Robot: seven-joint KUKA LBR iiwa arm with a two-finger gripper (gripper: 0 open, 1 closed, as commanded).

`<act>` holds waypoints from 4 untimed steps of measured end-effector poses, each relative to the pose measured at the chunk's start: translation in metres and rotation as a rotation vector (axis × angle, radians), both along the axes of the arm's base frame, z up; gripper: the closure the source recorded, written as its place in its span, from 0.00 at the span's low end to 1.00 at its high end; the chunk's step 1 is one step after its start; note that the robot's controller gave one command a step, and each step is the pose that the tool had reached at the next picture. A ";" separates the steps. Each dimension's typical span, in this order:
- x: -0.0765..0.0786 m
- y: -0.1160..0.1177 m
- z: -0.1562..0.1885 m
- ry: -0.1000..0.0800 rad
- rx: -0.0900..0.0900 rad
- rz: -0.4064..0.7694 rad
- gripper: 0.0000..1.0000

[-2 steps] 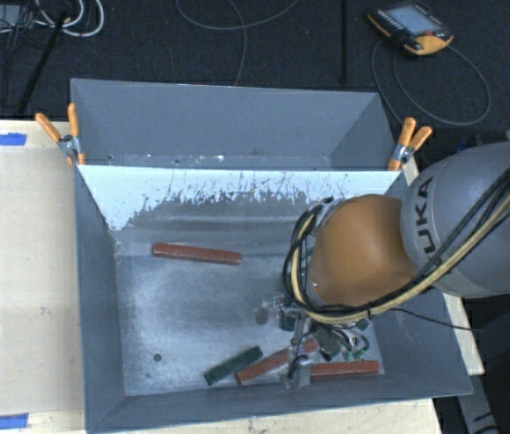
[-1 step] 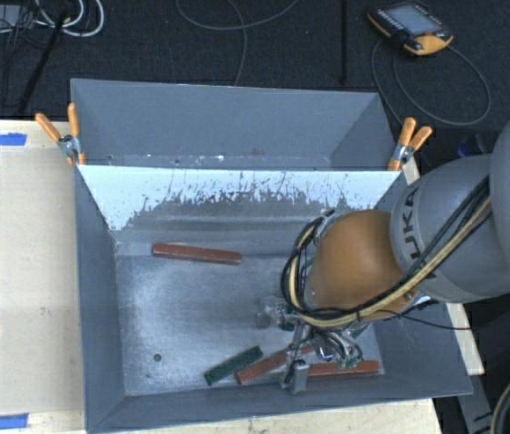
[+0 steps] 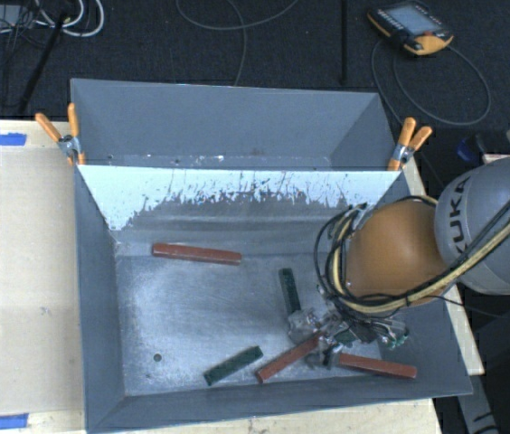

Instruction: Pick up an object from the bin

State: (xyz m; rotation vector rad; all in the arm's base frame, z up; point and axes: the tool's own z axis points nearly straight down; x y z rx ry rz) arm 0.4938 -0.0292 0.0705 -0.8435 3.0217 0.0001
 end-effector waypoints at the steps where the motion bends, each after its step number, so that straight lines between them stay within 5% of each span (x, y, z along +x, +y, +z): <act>1: 0.000 0.000 0.000 0.000 0.000 -0.001 1.00; 4: -0.004 0.001 0.029 0.014 0.001 0.000 1.00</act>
Offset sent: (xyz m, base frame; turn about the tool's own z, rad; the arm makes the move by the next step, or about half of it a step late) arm 0.0002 0.0001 0.0076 0.0000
